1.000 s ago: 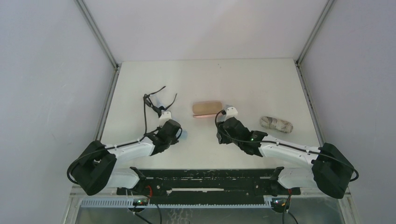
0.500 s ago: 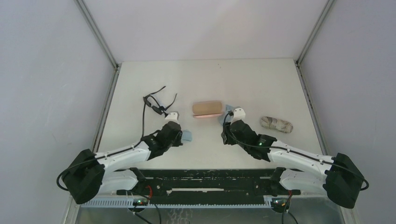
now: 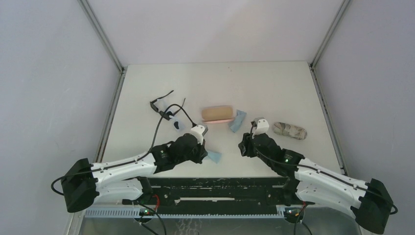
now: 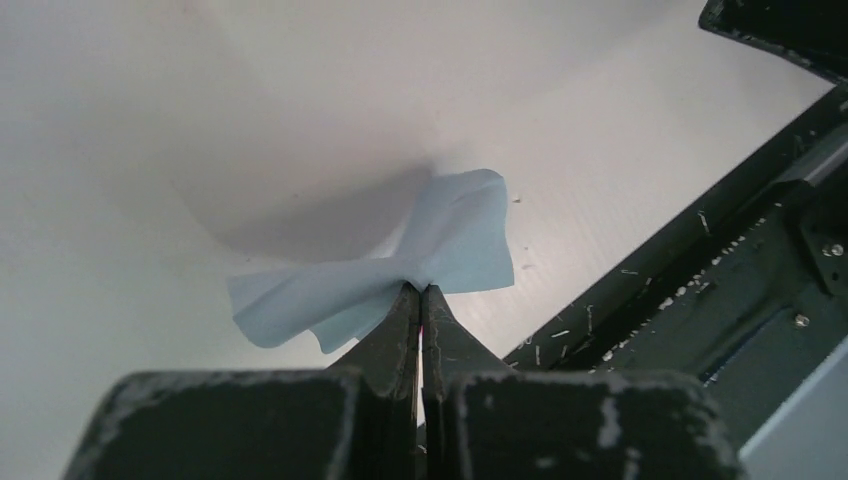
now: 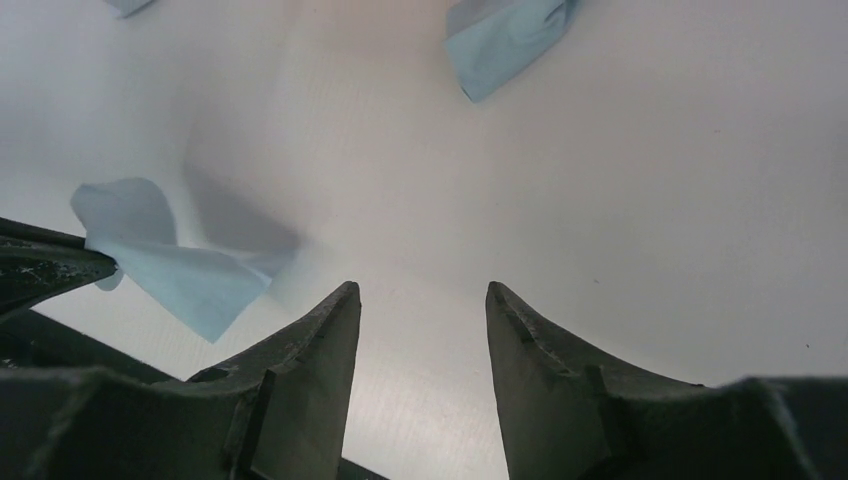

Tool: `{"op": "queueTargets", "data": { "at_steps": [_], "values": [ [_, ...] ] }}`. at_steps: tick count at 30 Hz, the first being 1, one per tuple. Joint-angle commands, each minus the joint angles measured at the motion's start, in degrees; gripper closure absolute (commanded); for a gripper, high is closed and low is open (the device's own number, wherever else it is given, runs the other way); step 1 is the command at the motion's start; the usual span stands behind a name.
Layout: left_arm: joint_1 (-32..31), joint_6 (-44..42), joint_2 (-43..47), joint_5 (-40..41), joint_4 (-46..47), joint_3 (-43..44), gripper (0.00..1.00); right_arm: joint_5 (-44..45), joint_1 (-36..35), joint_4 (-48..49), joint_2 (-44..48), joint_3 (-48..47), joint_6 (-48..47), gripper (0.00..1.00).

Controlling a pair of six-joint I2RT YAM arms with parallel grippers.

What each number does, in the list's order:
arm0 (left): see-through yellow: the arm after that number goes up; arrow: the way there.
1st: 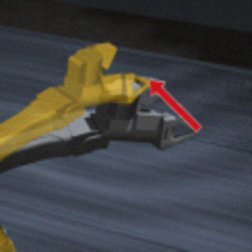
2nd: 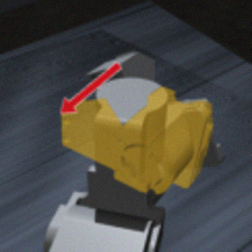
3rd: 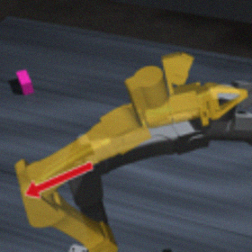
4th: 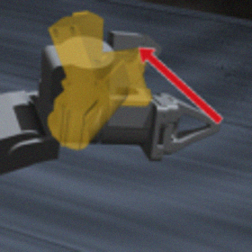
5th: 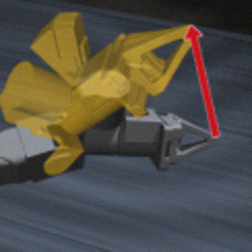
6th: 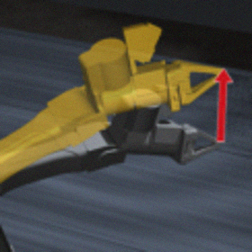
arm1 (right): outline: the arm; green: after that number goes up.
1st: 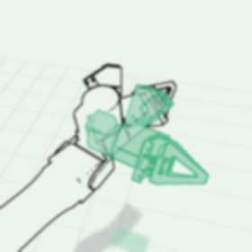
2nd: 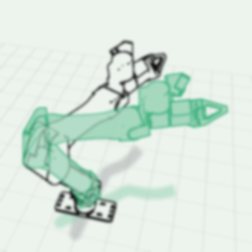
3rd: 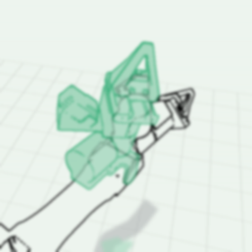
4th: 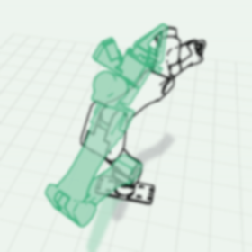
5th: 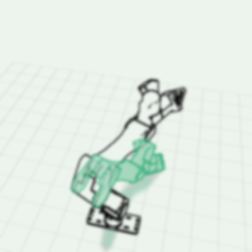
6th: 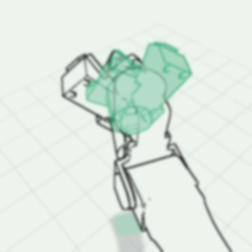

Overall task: Organize the sunglasses
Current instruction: Adjust the glasses cleaning cloth at the center of the board.

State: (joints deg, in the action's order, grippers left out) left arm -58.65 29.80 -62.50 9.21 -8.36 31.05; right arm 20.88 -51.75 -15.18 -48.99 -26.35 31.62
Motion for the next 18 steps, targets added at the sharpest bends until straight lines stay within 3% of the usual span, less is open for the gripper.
{"op": "queueTargets", "data": {
  "at_steps": [1, 4, 10, 18],
  "values": [
    [-1.10, 0.21, 2.07, -3.34, -2.43, 3.84, 1.00, -3.56, -0.37, 0.08, 6.67, 2.12, -0.55, 0.50],
    [-1.20, 1.61, 3.73, -4.77, -3.95, 3.67, 1.00, -8.83, -0.57, 2.47, 11.24, 4.49, -2.52, 0.46],
    [-1.51, 1.95, 2.93, -8.33, -11.76, 6.72, 1.00, -8.76, -0.99, 2.04, 15.89, 6.54, -0.86, 0.44],
    [-1.37, -2.97, -9.46, -8.55, -16.48, 16.37, 1.00, -7.12, -0.99, 1.74, 14.25, 6.86, 1.93, 0.44]
  ]
}}
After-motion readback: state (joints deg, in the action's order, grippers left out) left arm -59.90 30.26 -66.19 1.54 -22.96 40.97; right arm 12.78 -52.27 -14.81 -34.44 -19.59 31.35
